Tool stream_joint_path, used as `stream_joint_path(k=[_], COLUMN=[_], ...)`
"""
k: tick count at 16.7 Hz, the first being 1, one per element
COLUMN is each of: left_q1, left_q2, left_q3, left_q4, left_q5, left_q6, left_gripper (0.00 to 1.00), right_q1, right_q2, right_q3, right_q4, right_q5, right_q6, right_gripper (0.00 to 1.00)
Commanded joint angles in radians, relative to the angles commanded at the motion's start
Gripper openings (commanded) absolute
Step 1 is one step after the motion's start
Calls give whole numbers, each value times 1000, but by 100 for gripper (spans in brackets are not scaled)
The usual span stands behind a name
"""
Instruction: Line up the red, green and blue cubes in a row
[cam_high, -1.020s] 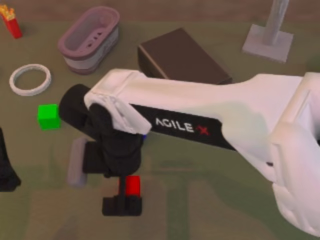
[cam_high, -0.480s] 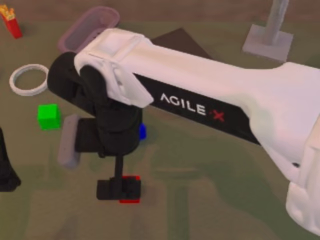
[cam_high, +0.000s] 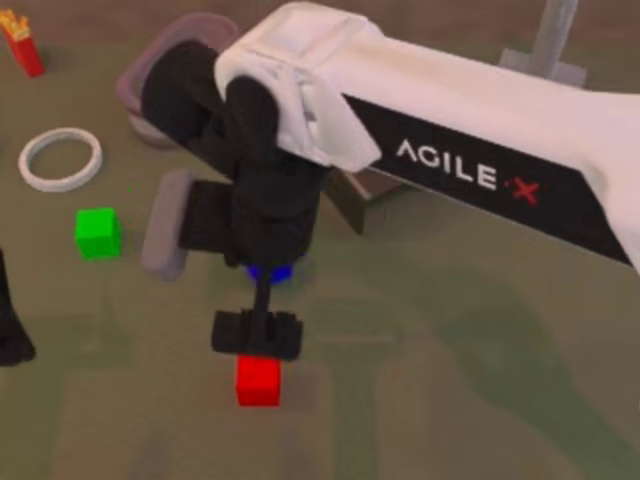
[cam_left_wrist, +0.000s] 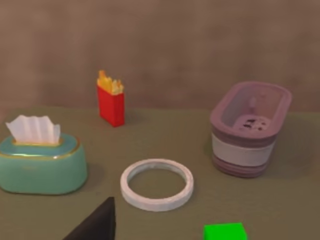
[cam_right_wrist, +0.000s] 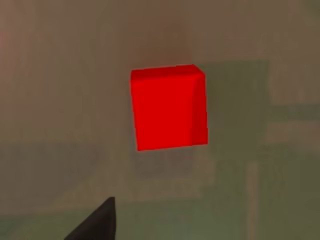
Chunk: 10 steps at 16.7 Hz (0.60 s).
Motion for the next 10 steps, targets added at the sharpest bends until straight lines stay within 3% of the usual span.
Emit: stream_joint_path(k=[5, 10], left_q1=[-14, -31], left_q2=[377, 913], left_q3=[336, 743], left_q4=[-216, -489], left_q5=[-1, -4], left_q6=[-37, -80], left_gripper=[100, 100], right_q1=[-175, -410], right_q2=[-402, -979], right_q3=[-332, -832], right_q4=[242, 548], right_q5=[-24, -44], right_q6=[99, 248], right_gripper=[100, 100])
